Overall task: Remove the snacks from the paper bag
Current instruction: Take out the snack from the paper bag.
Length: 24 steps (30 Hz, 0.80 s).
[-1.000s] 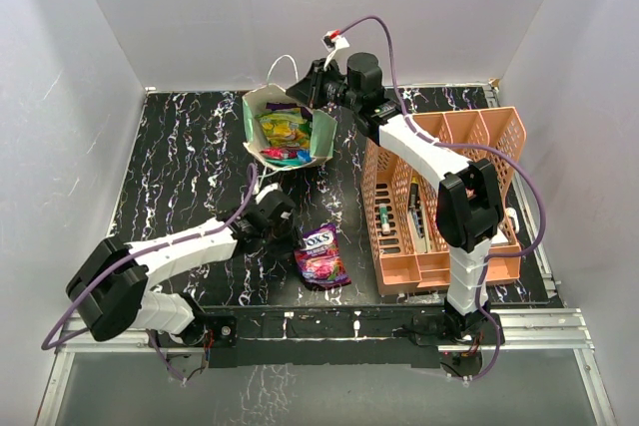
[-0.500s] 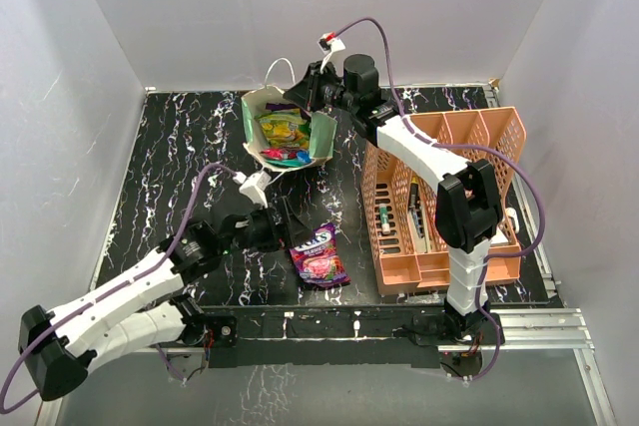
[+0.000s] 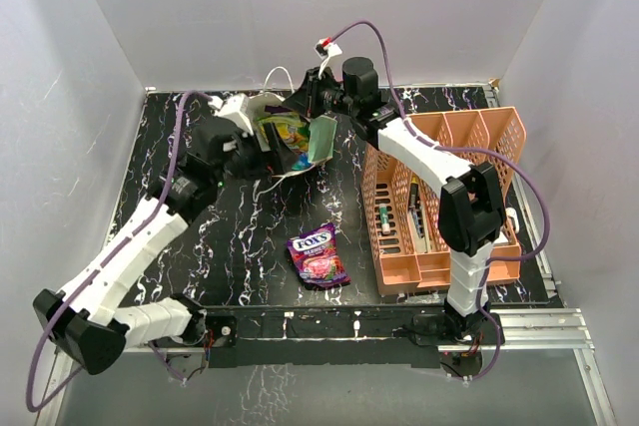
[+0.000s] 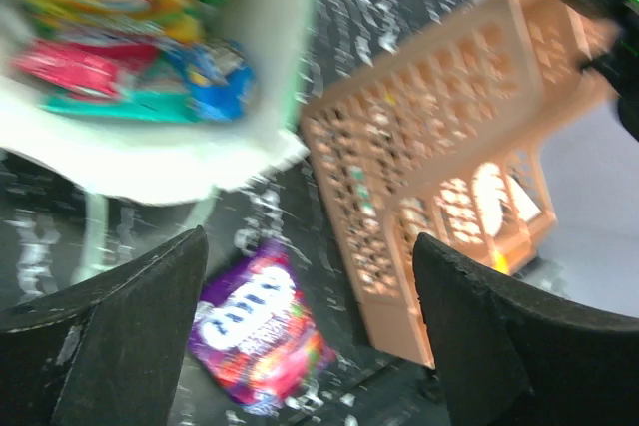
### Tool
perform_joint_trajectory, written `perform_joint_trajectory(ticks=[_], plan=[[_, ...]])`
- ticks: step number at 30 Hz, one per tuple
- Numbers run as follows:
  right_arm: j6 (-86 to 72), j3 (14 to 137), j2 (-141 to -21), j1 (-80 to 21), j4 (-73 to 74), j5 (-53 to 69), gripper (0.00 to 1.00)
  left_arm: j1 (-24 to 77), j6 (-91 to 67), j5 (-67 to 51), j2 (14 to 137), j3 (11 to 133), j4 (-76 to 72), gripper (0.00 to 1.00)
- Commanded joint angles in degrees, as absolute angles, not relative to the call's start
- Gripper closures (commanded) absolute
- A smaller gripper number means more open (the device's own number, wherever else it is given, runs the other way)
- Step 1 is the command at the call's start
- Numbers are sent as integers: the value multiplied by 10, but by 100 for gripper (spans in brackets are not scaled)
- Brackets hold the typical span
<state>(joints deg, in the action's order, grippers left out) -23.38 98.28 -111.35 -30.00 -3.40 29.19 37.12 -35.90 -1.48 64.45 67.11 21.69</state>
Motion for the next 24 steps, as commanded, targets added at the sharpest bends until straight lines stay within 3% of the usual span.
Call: perform_joint_trajectory(ticks=[1,6,11,17,19,24], plan=[[-221,974,-1061,-312,-42,301,93,298,-299,-49,684,718,269,28],[-235,962,-1048,-323,-52,274,93,296,-269,22,757,734,175,51],[-249,965,-1049,-328,-59,269,93,296,-310,75,804,694,52,64],[-251,966,-1044,-328,-63,257,93,296,-410,128,834,649,-31,65],[-251,966,-1044,-328,-62,259,93,296,-414,130,829,623,-75,58],[-242,966,-1044,-328,-57,257,93,296,-192,10,805,540,-267,55]])
